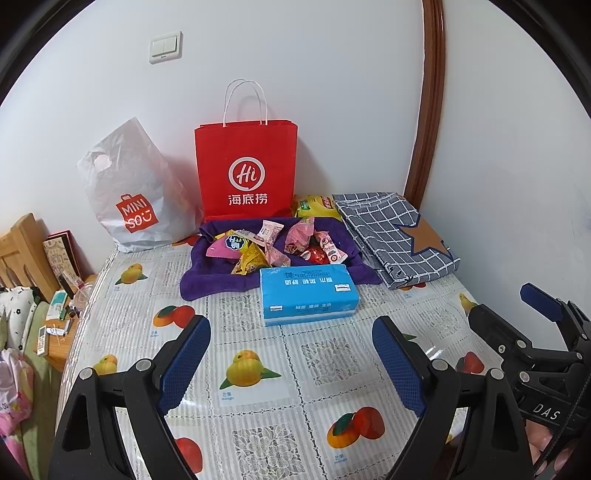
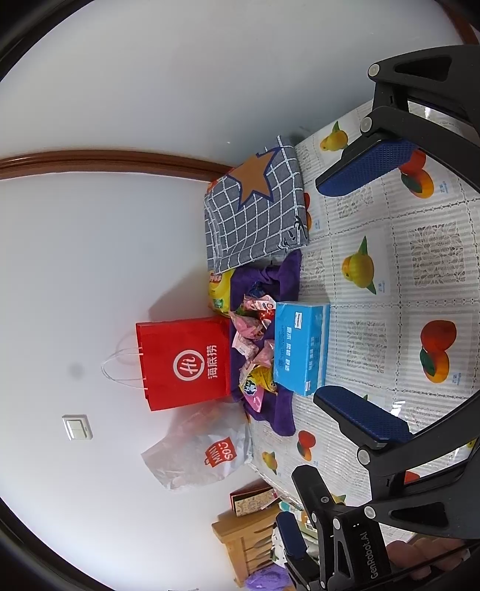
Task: Organize snacks
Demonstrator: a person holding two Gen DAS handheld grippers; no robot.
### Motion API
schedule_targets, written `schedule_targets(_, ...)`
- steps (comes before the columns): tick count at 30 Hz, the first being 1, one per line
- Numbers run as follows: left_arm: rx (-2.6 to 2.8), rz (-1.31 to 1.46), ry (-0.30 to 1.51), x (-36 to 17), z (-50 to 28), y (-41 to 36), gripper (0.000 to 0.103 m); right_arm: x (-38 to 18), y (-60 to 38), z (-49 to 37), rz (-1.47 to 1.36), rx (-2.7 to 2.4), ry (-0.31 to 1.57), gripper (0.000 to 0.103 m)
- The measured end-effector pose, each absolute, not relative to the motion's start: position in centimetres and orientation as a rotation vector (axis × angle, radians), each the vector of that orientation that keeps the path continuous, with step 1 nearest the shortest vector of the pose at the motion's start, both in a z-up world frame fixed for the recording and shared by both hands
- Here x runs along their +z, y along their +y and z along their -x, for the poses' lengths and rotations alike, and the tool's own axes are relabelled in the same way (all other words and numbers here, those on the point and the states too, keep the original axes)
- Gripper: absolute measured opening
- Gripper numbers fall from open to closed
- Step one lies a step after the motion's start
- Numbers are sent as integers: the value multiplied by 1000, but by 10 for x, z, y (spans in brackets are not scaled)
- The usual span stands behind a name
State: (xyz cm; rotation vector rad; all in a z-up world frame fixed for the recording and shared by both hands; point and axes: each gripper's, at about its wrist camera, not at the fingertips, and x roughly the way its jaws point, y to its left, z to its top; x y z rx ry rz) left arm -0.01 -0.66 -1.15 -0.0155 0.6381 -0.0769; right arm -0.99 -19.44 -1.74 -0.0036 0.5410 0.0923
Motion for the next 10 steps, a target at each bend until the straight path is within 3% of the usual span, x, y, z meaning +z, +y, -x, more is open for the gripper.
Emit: schedule_targets(10,-71,12,638,-12,0,-7,89,-17,-194,9,9,97,541,101)
